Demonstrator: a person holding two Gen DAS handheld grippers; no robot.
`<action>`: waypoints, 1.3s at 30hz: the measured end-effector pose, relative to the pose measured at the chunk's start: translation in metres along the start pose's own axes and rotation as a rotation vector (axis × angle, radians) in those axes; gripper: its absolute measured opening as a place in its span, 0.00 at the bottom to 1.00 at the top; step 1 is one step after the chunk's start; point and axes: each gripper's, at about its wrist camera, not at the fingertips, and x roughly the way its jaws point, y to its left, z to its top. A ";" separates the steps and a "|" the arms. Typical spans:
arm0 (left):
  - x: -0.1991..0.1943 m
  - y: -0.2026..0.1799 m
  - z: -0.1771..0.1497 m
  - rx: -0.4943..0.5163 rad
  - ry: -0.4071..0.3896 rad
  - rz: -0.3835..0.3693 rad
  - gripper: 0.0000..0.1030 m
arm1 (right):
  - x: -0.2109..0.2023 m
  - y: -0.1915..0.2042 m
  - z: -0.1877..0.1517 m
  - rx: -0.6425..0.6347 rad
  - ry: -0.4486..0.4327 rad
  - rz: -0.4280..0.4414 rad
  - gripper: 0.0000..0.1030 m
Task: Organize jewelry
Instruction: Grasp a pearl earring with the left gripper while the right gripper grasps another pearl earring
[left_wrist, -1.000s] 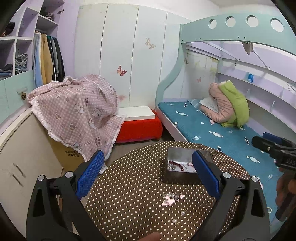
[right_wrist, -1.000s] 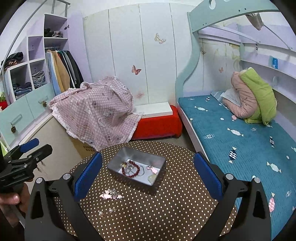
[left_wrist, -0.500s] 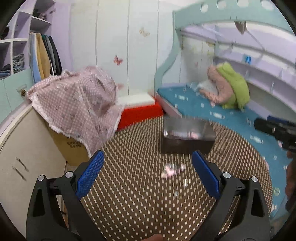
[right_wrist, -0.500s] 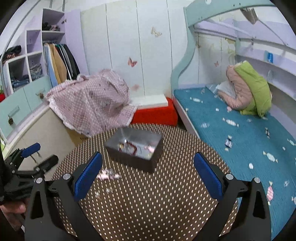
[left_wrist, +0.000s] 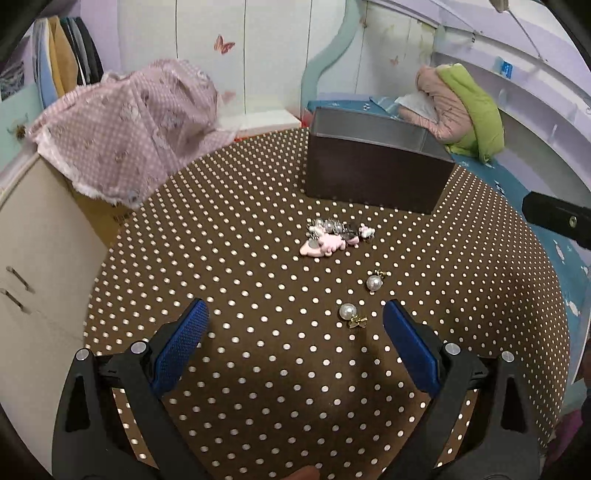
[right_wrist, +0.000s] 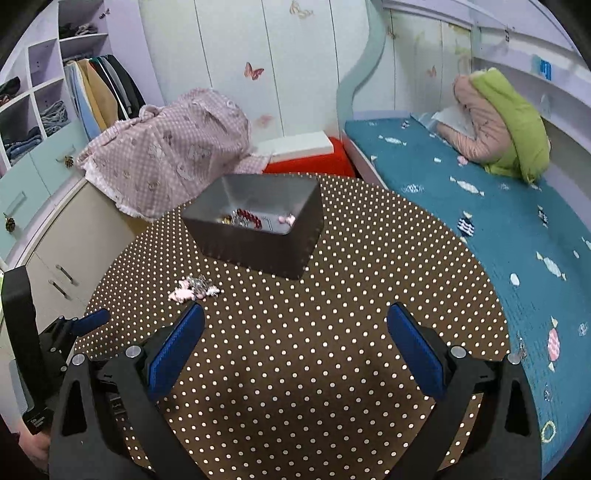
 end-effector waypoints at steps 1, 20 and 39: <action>0.003 0.000 0.000 -0.006 0.009 -0.002 0.92 | 0.003 0.000 0.000 0.002 0.008 0.003 0.92; 0.020 0.002 0.001 0.021 0.034 -0.088 0.25 | 0.029 0.009 -0.007 -0.015 0.081 0.055 0.92; -0.006 0.044 0.006 -0.052 -0.028 -0.089 0.10 | 0.089 0.078 -0.016 -0.231 0.170 0.114 0.70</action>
